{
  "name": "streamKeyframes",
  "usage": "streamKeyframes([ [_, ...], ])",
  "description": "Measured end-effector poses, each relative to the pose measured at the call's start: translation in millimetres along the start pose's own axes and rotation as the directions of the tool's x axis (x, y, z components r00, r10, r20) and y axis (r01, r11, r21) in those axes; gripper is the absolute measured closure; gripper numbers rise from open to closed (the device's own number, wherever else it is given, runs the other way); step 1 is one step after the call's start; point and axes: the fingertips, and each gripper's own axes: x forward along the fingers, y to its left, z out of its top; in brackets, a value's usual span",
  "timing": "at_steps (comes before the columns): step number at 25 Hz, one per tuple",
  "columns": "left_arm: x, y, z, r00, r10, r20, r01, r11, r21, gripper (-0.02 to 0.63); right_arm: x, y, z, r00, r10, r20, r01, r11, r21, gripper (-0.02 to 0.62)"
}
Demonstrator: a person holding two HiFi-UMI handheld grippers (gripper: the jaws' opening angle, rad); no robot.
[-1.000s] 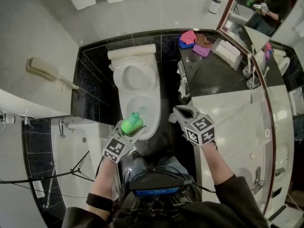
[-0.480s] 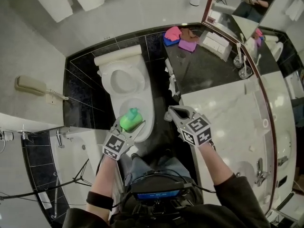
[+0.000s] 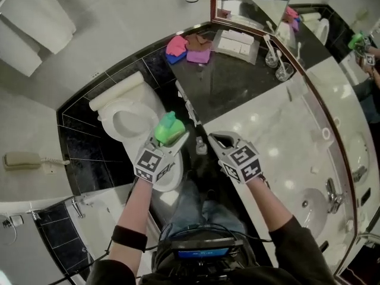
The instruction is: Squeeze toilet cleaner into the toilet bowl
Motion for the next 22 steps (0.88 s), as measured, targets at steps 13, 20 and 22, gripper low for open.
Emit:
streamKeyframes([
  [13, 172.6, 27.7, -27.2, 0.975, -0.22, 0.036, 0.219, 0.975, 0.033, 0.42, 42.3, -115.5, -25.3, 0.98, -0.2, -0.001, 0.198, 0.971, 0.133, 0.595],
  [20, 231.4, 56.1, -41.8, 0.972, -0.222, 0.073, 0.218, 0.974, 0.057, 0.42, 71.7, -158.4, -41.4, 0.973, -0.229, 0.001, 0.225, 0.955, 0.196, 0.595],
  [22, 243.2, 59.9, -45.7, 0.971, -0.224, 0.083, 0.22, 0.974, 0.054, 0.42, 76.5, -165.6, -42.8, 0.973, -0.233, 0.006, 0.226, 0.952, 0.206, 0.595],
])
